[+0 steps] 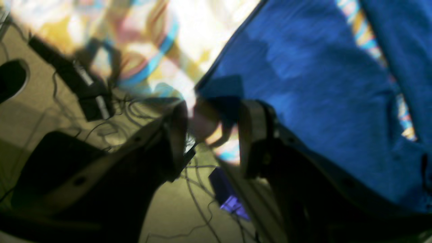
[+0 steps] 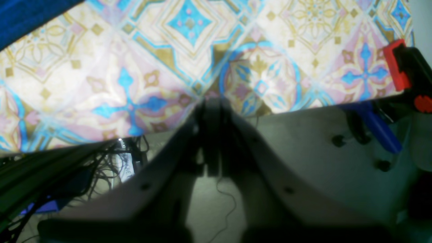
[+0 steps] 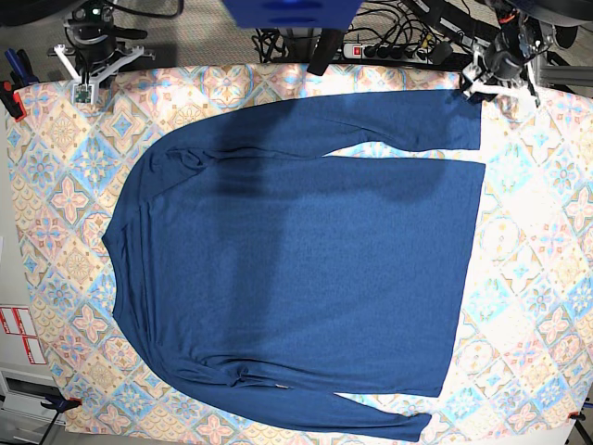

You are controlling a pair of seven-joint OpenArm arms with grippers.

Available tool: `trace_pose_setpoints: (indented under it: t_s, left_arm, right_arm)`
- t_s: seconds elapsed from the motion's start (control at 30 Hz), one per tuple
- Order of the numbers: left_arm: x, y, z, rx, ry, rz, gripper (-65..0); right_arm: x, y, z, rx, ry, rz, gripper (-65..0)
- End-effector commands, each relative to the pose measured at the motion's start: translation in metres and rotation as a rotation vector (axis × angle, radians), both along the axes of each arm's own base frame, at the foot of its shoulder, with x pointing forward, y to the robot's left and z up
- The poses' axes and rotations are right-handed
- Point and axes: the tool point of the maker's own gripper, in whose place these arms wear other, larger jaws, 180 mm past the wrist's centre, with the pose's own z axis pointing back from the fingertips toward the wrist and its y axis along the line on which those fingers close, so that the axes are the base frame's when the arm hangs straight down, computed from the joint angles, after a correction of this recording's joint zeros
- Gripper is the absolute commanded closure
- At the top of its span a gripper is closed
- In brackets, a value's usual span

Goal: Fold the T-shirt properly
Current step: 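Lower the left gripper and grasp the shirt's shoulder corner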

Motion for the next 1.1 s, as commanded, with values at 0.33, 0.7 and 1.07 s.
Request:
trace_pose_setpoints:
  t_s: [0.33,0.7,1.07]
  left_arm:
    - [0.001,0.004,-0.002,0.001,-0.001,0.007,-24.7]
    - [0.002,0.003,-0.001,-0.001,-0.005,0.004,-22.4]
    - [0.012,0.001,0.011,0.013,-0.044,-0.017,-21.3]
  right_arm:
    - [0.003,-0.003,0.006,-0.015,-0.022,0.009,0.0]
    - [0.003,-0.003,0.006,-0.015,-0.022,0.009,0.0]
    - [0.003,0.007,0.003,0.006,-0.017,0.026,0.0]
